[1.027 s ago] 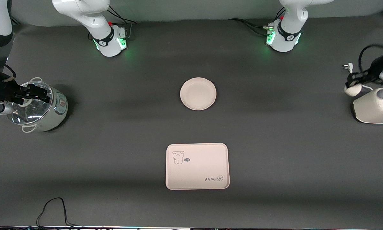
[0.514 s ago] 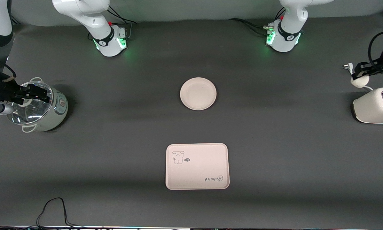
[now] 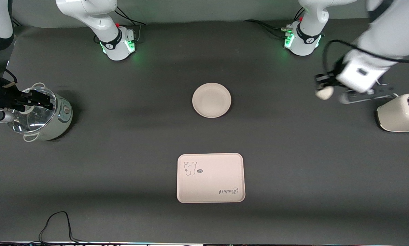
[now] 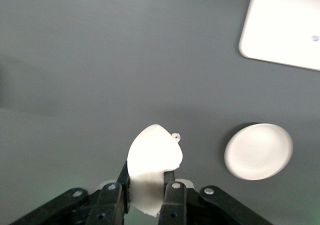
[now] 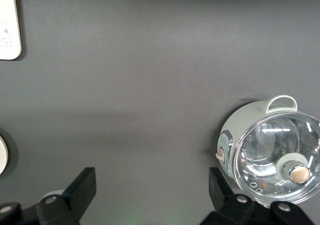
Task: Place bun in plate and plate on tray
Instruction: 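Lower the bun onto the white plate and open the left gripper, then withdraw the left gripper while the right gripper moves toward the plate, then lower the right gripper to the plate rim and grip it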
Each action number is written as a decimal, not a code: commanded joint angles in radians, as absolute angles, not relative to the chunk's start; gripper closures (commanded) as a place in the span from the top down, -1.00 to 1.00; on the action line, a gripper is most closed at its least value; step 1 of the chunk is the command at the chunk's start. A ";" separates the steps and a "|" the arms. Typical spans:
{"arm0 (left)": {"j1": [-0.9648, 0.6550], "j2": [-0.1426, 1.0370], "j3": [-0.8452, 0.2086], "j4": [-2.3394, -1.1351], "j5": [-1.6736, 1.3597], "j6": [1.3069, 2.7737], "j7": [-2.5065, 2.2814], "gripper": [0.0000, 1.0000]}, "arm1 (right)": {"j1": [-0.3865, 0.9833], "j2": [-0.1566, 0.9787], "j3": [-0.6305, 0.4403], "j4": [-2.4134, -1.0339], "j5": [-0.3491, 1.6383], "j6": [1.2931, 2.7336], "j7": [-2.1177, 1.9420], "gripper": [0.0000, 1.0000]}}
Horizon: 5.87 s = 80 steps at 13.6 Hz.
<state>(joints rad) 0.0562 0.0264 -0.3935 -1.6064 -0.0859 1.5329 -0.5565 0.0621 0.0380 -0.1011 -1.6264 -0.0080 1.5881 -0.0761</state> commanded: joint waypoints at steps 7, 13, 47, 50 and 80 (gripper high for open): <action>-0.237 0.202 -0.482 -1.548 -0.078 1.676 -1.003 -0.45 | 0.066 0.031 -0.110 -1.629 0.012 1.582 -0.101 1.00; -0.376 0.204 -0.482 -1.816 -0.077 1.951 -1.094 -0.43 | 0.066 0.031 -0.110 -1.631 0.012 1.582 -0.101 1.00; 0.004 0.313 -0.460 -1.513 0.130 1.821 -0.815 1.00 | 0.173 -0.011 -0.101 -1.651 0.012 1.580 -0.081 1.00; 0.054 0.299 -0.419 -1.456 0.130 1.761 -0.715 1.00 | 0.267 -0.024 -0.101 -1.651 0.058 1.580 0.001 1.00; 0.005 0.043 -0.008 -1.589 0.077 1.568 -0.117 1.00 | 0.963 0.107 -0.095 -2.330 0.127 2.644 0.753 1.00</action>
<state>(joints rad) 0.0069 0.0627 -0.0221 -1.5881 0.0790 1.5839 -0.1376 0.9323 0.0551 -0.0837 -2.2890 0.1319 2.5215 0.7383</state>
